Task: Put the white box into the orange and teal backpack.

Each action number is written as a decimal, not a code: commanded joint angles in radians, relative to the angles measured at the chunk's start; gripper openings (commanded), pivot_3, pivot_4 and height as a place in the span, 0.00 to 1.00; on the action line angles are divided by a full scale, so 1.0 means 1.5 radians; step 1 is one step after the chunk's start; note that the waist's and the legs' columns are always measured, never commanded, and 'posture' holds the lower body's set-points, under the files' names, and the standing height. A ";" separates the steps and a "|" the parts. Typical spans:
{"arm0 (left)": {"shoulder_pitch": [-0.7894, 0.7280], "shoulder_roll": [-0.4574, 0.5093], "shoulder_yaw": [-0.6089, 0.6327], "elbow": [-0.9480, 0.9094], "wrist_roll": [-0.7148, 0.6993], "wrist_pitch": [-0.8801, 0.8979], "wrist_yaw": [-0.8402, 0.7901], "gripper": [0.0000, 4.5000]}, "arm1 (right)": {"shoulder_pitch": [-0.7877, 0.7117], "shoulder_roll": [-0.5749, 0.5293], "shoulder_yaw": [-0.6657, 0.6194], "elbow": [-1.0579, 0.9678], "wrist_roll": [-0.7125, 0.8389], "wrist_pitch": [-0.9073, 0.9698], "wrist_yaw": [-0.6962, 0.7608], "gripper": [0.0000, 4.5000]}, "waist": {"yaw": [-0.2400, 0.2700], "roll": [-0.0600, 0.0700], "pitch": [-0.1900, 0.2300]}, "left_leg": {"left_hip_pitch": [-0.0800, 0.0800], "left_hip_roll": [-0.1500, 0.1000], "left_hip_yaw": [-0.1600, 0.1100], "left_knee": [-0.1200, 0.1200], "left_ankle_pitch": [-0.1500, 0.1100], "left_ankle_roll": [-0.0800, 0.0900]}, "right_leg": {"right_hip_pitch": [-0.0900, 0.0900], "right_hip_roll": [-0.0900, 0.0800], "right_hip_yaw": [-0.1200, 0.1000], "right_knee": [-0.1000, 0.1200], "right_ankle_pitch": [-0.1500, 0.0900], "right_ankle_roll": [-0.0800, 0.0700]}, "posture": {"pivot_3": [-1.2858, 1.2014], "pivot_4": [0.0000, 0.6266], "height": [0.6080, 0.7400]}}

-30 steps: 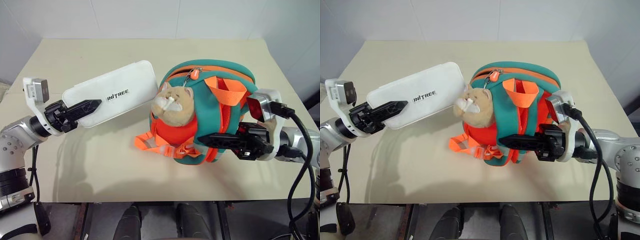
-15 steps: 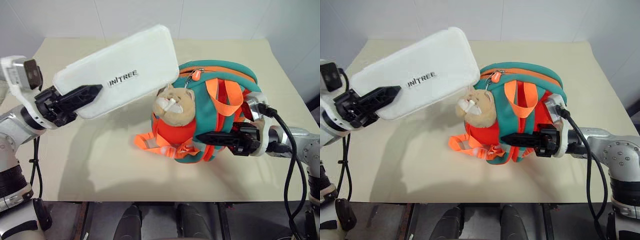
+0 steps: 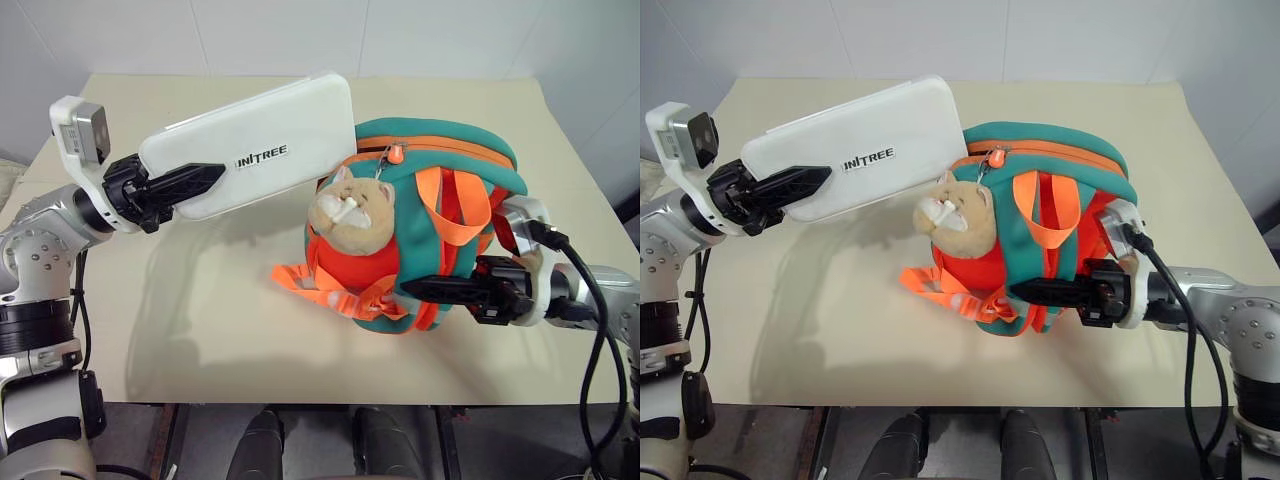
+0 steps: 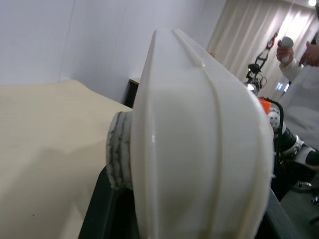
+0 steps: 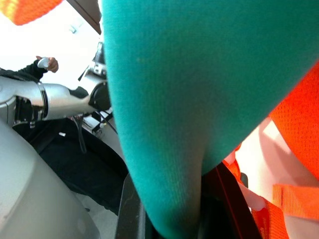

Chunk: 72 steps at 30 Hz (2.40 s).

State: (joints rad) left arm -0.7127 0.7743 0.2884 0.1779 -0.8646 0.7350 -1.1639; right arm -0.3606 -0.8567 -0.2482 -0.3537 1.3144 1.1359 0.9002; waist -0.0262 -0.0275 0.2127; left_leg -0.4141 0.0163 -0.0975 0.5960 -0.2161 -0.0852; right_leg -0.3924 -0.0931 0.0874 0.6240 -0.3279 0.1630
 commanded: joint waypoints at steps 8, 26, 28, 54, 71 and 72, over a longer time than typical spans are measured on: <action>-0.058 0.055 -0.123 0.078 0.149 -0.116 -0.165 0.27 | 0.028 -0.022 -0.019 -0.036 0.012 -0.012 0.012 0.00 | 0.002 0.000 0.000 | 0.000 0.000 0.000 0.000 0.000 0.000 | 0.000 0.000 0.000 0.000 0.000 0.000 | 0.52 0.24 1.00; -0.256 -0.175 -0.324 0.085 0.308 -0.174 -0.155 0.27 | -0.044 0.012 0.058 -0.031 -0.057 -0.061 0.029 0.00 | -0.001 0.000 0.000 | -0.005 0.000 -0.001 0.006 -0.001 0.001 | -0.001 0.001 0.000 0.001 0.000 0.002 | 0.52 0.24 1.00; -0.263 -0.203 -0.338 0.086 0.321 -0.172 -0.143 0.27 | -0.049 0.016 0.062 -0.029 -0.065 -0.065 0.030 0.00 | -0.001 0.000 0.000 | -0.005 0.000 -0.001 0.006 -0.001 0.001 | -0.002 0.001 0.000 0.001 0.000 0.002 | 0.52 0.24 1.00; -0.237 0.005 -0.226 0.082 0.258 -0.161 -0.299 1.00 | -0.046 0.052 0.076 -0.020 -0.087 -0.077 0.022 0.00 | -0.002 0.000 0.000 | -0.005 0.000 -0.001 0.009 -0.001 0.002 | -0.001 0.001 0.000 0.003 0.001 0.003 | 0.52 0.24 1.00; -0.187 -0.088 -0.281 -0.117 0.200 -0.109 -0.183 1.00 | -0.064 0.073 0.094 -0.004 -0.109 -0.078 0.034 0.00 | -0.003 0.000 0.000 | -0.004 0.000 -0.002 0.011 -0.001 0.002 | 0.000 0.001 0.000 0.005 0.001 0.003 | 0.52 0.24 1.00; -0.194 -0.103 -0.272 -0.111 0.192 -0.105 -0.170 1.00 | -0.061 0.076 0.092 -0.008 -0.108 -0.078 0.030 0.00 | -0.003 0.000 0.000 | -0.004 0.000 -0.002 0.011 -0.001 0.002 | -0.001 0.001 0.000 0.005 0.001 0.003 | 0.52 0.24 1.00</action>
State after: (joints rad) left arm -0.9713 0.6317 -0.1376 0.0159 -0.5772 0.5961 -1.4442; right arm -0.4519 -0.7522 -0.1011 -0.3405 1.1394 1.0249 0.9445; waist -0.0304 -0.0268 0.2133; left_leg -0.4208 0.0163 -0.1002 0.6122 -0.2170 -0.0829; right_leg -0.3933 -0.0908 0.0880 0.6308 -0.3263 0.1668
